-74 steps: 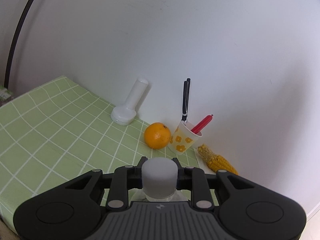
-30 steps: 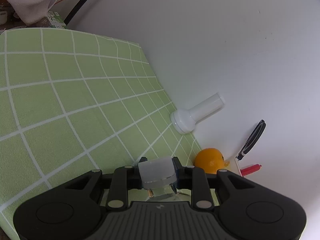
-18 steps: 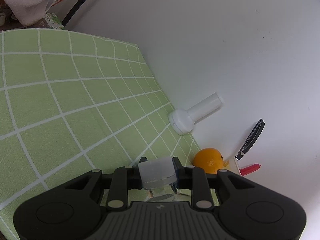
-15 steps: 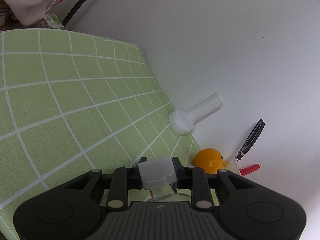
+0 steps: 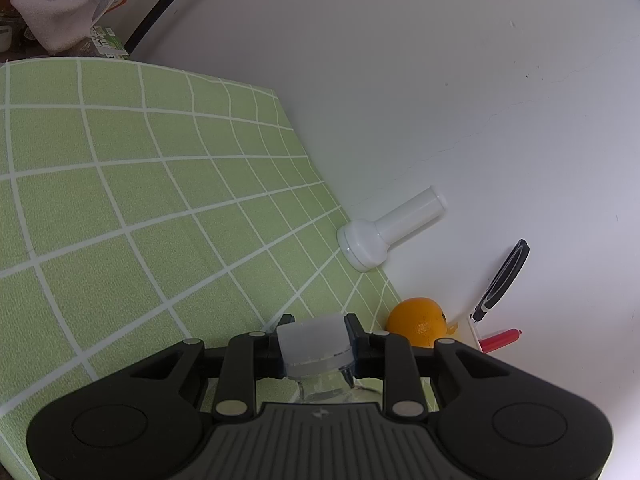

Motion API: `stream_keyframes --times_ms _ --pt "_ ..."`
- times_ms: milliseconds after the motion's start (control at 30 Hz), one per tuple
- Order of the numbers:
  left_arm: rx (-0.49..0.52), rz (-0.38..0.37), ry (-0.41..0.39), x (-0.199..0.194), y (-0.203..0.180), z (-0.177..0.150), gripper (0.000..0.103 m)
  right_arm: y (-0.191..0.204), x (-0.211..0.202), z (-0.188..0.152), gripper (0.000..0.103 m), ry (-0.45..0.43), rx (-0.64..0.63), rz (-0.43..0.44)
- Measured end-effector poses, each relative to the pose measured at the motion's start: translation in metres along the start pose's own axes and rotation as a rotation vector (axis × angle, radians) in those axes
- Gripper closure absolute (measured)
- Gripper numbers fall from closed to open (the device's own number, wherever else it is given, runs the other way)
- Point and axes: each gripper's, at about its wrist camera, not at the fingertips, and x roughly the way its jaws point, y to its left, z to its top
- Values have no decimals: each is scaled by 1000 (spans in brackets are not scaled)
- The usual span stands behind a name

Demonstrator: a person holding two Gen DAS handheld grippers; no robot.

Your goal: Clean container

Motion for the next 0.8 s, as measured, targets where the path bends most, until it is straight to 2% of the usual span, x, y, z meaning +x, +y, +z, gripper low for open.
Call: stream_keyframes --times_ms 300,800 --pt "-6 5 -10 -2 -3 -4 75 5 6 -6 95 47 -72 -31" --pt "1 -2 3 0 0 2 75 4 3 -10 95 89 -65 -11"
